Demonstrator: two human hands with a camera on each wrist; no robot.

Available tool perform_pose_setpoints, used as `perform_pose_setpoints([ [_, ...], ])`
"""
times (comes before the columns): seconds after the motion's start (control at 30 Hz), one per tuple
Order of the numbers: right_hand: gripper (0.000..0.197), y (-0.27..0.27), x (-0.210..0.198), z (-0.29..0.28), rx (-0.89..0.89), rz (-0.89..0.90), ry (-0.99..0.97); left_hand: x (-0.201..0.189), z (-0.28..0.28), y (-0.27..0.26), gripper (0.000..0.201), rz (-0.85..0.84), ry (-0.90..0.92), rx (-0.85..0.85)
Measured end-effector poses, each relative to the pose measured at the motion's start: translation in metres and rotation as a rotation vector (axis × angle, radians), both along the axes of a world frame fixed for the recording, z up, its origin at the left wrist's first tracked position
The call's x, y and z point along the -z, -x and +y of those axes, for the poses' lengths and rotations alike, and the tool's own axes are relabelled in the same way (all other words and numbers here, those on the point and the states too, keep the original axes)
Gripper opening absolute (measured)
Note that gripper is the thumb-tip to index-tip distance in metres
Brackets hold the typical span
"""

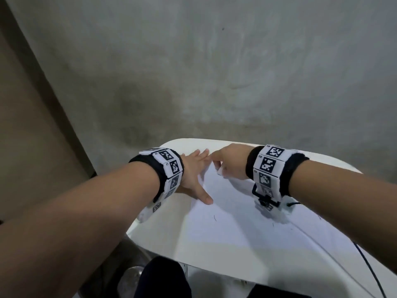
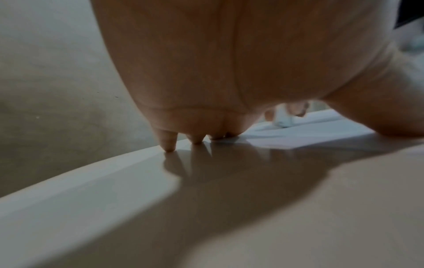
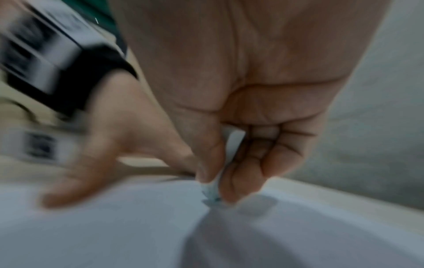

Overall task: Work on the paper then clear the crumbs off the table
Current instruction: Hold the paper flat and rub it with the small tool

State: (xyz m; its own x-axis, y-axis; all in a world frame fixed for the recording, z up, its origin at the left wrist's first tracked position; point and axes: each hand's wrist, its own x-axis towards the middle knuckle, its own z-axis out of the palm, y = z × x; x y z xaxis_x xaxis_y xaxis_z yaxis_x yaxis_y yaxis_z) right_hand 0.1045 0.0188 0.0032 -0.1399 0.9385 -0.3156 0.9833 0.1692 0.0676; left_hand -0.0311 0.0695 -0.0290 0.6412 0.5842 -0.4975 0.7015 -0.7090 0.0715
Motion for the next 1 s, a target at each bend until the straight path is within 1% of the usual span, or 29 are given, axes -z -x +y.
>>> perform_pose_setpoints([
  [0.07, 0.018, 0.003, 0.002, -0.002, -0.04, -0.009, 0.012, 0.001, 0.001, 0.001, 0.128, -0.029, 0.011, -0.009],
  [0.17, 0.017, -0.001, -0.005, 0.005, 0.011, -0.106, -0.031, 0.005, 0.006, 0.002, 0.134, -0.005, 0.0, 0.009],
  [0.23, 0.017, 0.008, -0.001, 0.005, -0.01, -0.165, -0.048, 0.006, 0.006, 0.002, 0.134, -0.024, 0.002, 0.0],
  [0.3, 0.021, 0.016, 0.004, 0.003, -0.046, -0.148, -0.014, 0.005, 0.004, 0.002, 0.132, -0.052, 0.01, -0.014],
  [0.37, 0.022, 0.009, 0.0, 0.006, -0.038, -0.156, 0.016, 0.005, 0.005, 0.002, 0.133, -0.035, 0.004, 0.007],
  [0.43, 0.018, 0.002, -0.009, 0.009, 0.026, -0.182, -0.035, 0.006, 0.008, 0.002, 0.135, 0.011, -0.003, 0.017],
  [0.5, 0.017, 0.008, -0.009, 0.004, 0.0, -0.194, -0.031, 0.006, 0.006, 0.001, 0.133, 0.007, -0.003, 0.007],
  [0.57, 0.015, 0.016, -0.002, -0.004, -0.072, -0.105, 0.032, 0.007, 0.006, 0.0, 0.125, -0.01, -0.003, 0.004],
  [0.63, 0.015, 0.012, -0.008, -0.004, -0.022, -0.053, 0.03, 0.008, 0.007, 0.0, 0.13, 0.005, -0.006, 0.004],
  [0.67, 0.016, 0.008, -0.011, -0.001, 0.009, -0.089, 0.0, 0.008, 0.007, 0.0, 0.133, 0.013, -0.01, 0.007],
  [0.7, 0.018, 0.009, -0.015, -0.002, 0.005, -0.162, -0.03, 0.007, 0.006, 0.0, 0.135, 0.021, -0.016, 0.007],
  [0.73, 0.02, 0.013, -0.014, -0.003, -0.021, -0.226, -0.025, 0.006, 0.004, 0.0, 0.134, 0.019, -0.019, 0.001],
  [0.77, 0.023, 0.02, -0.013, -0.007, -0.061, -0.246, 0.008, 0.004, 0.002, -0.001, 0.132, 0.014, -0.02, -0.013],
  [0.83, 0.025, 0.032, -0.008, -0.015, -0.131, -0.202, 0.086, 0.001, -0.001, -0.002, 0.129, 0.009, -0.024, -0.031],
  [0.9, 0.022, 0.024, -0.009, -0.01, -0.08, -0.166, 0.05, 0.002, 0.0, -0.002, 0.13, 0.015, -0.028, -0.002],
  [0.97, 0.022, 0.019, -0.011, -0.011, -0.014, -0.228, -0.024, 0.004, 0.002, -0.003, 0.131, 0.027, -0.028, -0.004],
  [1.0, 0.024, 0.022, -0.009, -0.014, -0.01, -0.214, -0.025, 0.005, 0.002, -0.004, 0.131, 0.03, -0.029, -0.014],
])
